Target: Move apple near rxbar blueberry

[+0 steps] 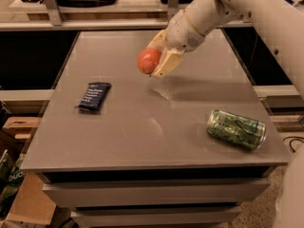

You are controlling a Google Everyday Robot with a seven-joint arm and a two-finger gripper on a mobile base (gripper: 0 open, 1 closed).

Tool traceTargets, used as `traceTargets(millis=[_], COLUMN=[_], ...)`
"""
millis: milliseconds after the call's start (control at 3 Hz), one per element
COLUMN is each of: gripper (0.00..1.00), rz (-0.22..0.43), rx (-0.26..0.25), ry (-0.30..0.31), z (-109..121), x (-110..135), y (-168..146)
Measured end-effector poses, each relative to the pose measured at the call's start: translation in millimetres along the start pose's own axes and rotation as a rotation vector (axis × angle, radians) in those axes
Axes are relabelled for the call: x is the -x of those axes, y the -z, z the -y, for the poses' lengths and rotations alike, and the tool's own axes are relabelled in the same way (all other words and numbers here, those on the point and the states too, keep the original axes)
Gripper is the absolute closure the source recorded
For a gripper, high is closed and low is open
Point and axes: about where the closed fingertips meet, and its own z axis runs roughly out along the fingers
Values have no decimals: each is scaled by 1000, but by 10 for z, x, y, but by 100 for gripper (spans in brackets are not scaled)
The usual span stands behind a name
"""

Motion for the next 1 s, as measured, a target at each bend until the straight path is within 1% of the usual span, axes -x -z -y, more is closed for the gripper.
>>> traceTargets(millis=[333, 667, 1000], gripper=[100, 100, 100], rz=[45, 62, 82], rx=[80, 142, 192], ry=[78, 127, 154], z=[-151, -313, -460], x=[307, 527, 692], y=[-170, -350, -551])
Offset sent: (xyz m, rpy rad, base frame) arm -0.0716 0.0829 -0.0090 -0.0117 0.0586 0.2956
